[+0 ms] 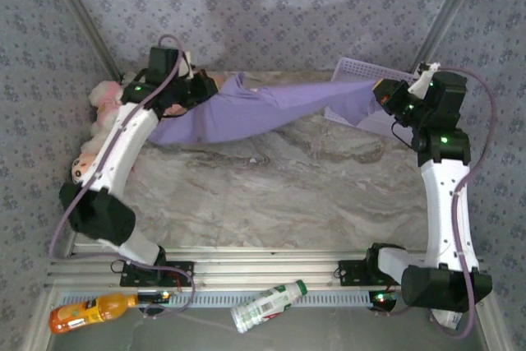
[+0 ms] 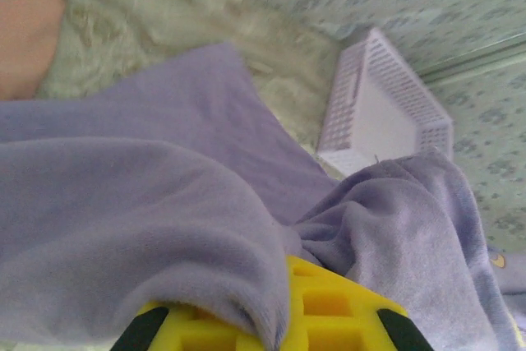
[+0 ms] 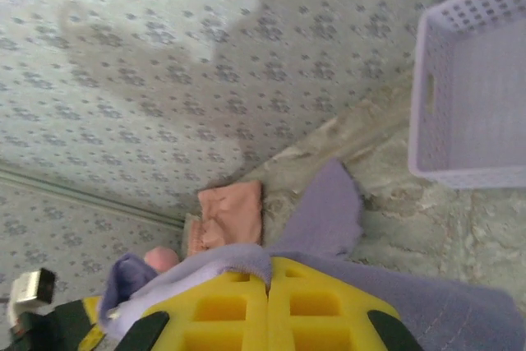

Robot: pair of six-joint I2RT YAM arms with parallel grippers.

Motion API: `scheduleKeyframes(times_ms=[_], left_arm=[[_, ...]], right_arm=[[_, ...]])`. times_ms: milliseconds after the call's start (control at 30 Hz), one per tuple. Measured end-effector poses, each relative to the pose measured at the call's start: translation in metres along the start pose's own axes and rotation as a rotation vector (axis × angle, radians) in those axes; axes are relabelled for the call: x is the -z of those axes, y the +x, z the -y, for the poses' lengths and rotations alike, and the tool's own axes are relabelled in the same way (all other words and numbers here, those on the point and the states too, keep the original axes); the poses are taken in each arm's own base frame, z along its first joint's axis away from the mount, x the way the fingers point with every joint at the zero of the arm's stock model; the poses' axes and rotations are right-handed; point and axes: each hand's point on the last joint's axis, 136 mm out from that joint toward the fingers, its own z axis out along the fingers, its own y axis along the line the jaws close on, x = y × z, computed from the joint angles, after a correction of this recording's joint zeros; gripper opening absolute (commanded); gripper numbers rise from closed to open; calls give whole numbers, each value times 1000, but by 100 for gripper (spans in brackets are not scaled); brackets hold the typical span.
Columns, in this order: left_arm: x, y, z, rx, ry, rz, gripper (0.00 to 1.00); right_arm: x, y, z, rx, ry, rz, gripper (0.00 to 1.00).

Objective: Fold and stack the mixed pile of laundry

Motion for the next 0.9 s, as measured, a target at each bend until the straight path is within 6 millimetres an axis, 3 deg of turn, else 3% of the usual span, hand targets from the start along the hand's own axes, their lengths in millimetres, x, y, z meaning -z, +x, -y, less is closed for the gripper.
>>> scheduleKeyframes(times_ms=[100,200,267,367,467,533,600,700,833,900], left_arm=[[-36,3,-1,25,-9,-72,0],[-58,-15,36,-5,58,-79,0],[-66,-31,75,-45,129,-66,0],[-60,-52,151,-127,300,1,0],[-41,-45,195,-139,426,0,0],[-27,-43,210,-142,477,-1,0],[-17,-44,215,-147,501,-1,0],[-14,-49,202,-142,472,-9,0],[-26,-53,152,-112,315,-33,3],[-34,-53,117,-93,202,-38,11]], right_arm=[[-4,0,3,-17,2,-8,0],[3,-4,-10,-11,-30,5,0],[11,-10,-24,5,-62,20,0],[30,-17,-52,37,-132,46,0],[53,-21,-86,78,-228,63,0],[66,-18,-105,104,-289,62,0],[73,-10,-122,127,-343,42,0],[70,23,-148,159,-441,-66,0],[45,85,-171,193,-521,-270,0],[25,117,-176,204,-530,-373,0]])
